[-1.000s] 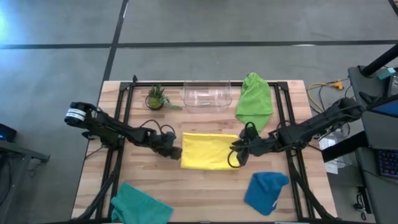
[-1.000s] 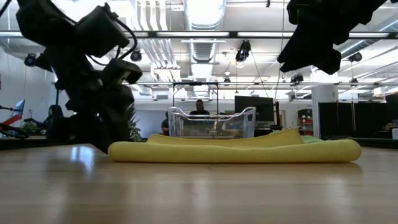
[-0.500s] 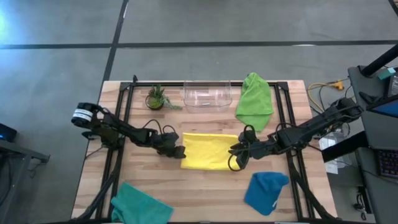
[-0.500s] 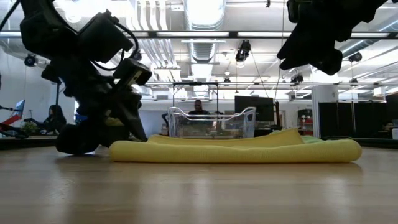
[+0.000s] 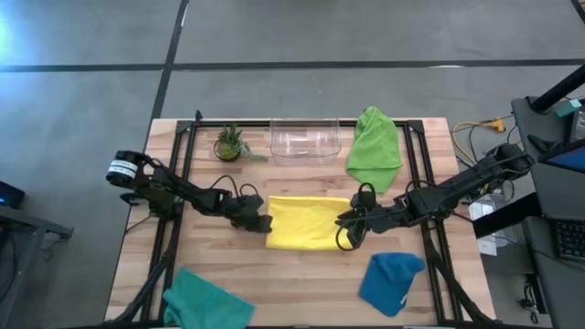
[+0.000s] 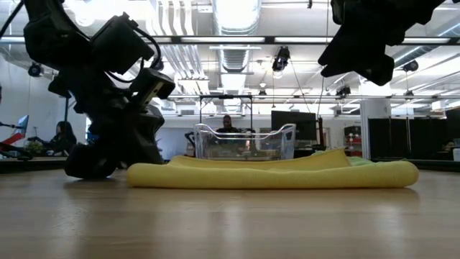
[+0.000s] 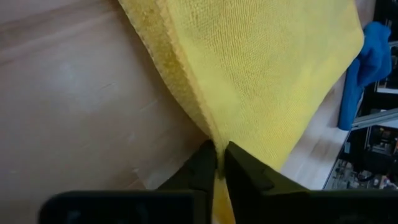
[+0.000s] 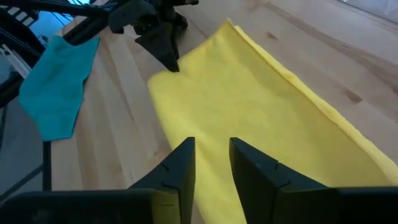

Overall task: Fold microfiber towels
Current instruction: Fold the yellow microfiber towel

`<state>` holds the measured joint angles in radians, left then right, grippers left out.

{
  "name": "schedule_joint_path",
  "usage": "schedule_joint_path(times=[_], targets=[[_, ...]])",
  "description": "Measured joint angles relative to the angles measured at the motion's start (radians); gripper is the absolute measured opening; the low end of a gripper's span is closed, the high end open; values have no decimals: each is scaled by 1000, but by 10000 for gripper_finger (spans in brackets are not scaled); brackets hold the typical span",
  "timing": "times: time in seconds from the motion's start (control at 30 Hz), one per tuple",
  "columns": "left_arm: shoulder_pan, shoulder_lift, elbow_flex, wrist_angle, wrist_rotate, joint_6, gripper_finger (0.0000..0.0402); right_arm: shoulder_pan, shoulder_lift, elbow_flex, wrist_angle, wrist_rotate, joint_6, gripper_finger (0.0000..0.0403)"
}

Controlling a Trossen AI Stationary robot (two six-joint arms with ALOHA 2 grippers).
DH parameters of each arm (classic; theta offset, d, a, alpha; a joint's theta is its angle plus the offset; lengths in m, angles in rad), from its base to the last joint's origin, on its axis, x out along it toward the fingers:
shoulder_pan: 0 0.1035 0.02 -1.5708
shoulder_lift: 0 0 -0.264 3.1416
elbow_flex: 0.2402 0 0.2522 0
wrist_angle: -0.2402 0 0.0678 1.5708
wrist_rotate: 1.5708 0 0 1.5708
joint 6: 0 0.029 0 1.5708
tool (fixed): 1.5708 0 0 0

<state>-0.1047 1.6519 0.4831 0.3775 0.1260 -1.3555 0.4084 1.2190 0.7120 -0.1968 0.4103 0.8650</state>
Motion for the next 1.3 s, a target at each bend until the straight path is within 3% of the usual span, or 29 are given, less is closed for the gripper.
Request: schedule_joint_path(times=[0.27, 0.47, 0.63, 0.77, 1.0, 1.3], targets=[[-1, -44, 1, -1, -5, 30, 1, -1, 44, 1, 83, -77, -72, 83], [-1, -44, 1, -5, -8, 46, 1, -54, 221, 1, 251, -212, -102, 69], [-1, -48, 2, -7, -12, 49, 1, -89, 386, 28, 363, -227, -77, 50], [-1, -66, 2, -10, -15, 49, 0, -122, 505, 102, 340, -226, -80, 36], [4, -119, 0, 35, -72, 75, 0, -148, 650, 257, 119, -227, -74, 33], [2, -149, 7, 67, -90, 61, 0, -151, 665, 343, 59, -206, -81, 33]])
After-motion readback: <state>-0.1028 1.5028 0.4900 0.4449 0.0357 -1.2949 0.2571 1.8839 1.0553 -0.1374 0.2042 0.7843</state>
